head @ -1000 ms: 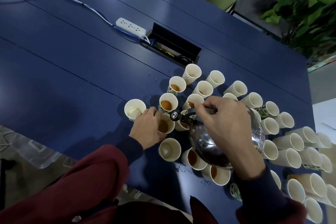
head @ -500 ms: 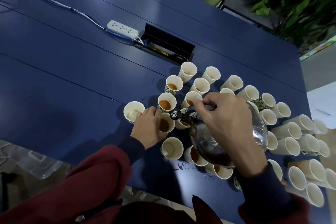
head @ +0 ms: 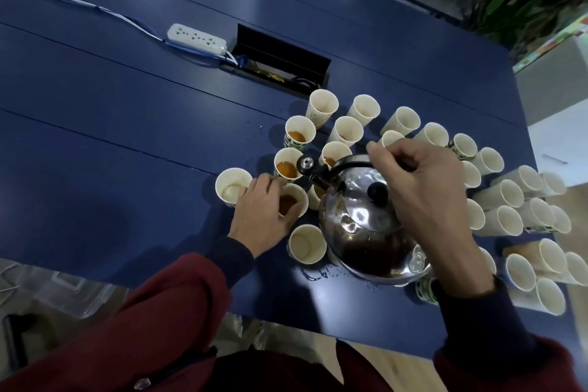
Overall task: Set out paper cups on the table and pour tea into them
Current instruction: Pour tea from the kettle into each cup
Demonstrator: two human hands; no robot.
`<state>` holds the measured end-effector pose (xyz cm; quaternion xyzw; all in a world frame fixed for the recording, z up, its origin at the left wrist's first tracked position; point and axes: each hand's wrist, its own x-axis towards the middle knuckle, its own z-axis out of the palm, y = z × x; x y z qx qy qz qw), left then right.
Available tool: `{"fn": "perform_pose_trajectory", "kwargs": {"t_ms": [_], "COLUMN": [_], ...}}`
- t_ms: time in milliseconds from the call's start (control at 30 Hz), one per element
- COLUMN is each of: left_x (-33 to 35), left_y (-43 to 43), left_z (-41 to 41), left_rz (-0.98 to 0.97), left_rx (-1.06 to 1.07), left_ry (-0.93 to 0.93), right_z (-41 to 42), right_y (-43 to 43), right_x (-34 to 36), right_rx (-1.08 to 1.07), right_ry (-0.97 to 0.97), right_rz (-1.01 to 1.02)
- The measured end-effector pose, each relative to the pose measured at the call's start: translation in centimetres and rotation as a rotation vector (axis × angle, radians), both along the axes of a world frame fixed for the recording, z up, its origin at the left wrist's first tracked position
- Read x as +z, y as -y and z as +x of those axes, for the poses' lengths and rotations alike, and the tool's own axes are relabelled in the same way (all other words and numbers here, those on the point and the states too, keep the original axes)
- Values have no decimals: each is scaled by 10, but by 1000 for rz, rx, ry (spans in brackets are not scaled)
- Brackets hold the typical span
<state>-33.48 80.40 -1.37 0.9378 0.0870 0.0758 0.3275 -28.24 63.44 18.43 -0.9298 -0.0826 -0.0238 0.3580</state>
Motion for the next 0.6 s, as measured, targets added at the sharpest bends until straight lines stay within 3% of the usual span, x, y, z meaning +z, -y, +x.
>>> {"fn": "perform_pose_trajectory", "kwargs": {"t_ms": [100,233,600], "left_x": [4,4,-7], "left_y": [7,15,55], "left_z": [-9,-20,-58], "left_rz": [-24,-1,111], "left_rx": [4,-81,-38], "left_ry": [60,5,-120], "right_z": [-5,-10,-19], "right_y": [9,19,58], "right_x": [4,11,12], "right_rx": [-31,-9,237], "right_ry": [-16,-25,-74], "right_rz": [84,87,20]}}
